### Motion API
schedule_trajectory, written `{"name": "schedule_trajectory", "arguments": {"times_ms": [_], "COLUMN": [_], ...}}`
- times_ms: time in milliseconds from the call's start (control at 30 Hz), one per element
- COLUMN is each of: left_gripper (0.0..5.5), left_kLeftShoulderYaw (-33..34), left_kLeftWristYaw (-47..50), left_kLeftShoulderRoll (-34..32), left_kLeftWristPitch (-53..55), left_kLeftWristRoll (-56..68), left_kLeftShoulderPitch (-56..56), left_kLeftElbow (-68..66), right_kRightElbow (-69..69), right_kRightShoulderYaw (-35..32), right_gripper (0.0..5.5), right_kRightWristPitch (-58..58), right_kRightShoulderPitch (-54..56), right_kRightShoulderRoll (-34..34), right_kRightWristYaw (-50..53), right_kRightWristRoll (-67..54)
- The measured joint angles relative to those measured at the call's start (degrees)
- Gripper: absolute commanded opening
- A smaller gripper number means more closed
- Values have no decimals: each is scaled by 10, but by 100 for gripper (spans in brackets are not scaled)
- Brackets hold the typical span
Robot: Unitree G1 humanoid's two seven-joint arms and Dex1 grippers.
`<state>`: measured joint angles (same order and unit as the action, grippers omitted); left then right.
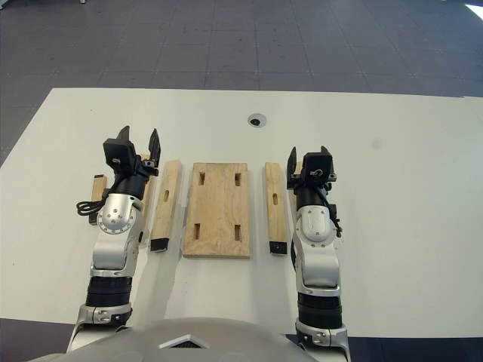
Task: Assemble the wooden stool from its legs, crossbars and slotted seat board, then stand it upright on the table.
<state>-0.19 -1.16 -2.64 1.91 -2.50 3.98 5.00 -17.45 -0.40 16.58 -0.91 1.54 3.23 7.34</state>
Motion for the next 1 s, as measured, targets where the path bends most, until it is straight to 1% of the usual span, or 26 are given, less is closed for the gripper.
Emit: {"name": "schedule_trajectory", "arguments": {"times_ms": [333,700,1000], "left_gripper": [298,298,298], "left_kLeftShoulderYaw": [-3,-15,-18], "left_kLeftWristYaw": [-1,-1,-21], "left_kLeftShoulderRoll": [0,5,10], "left_kLeftWristPitch": [4,3,4], "left_kLeftWristRoll": [-1,-1,23], "left_kLeftShoulderPitch": [-11,-9,32], "left_kLeftElbow": [-4,-4,-4], "right_kRightElbow": [-2,8,7], "right_kRightShoulderYaw": [3,8,-6], "right_gripper": [298,298,298], "right_kRightWristPitch": [5,-4,-4], "right_kRightShoulderPitch": [-11,-21,-7], "right_kRightShoulderRoll": [16,17,15], "right_kRightWristYaw": [-1,7,14], "right_kRightWristRoll": [0,15,15]}}
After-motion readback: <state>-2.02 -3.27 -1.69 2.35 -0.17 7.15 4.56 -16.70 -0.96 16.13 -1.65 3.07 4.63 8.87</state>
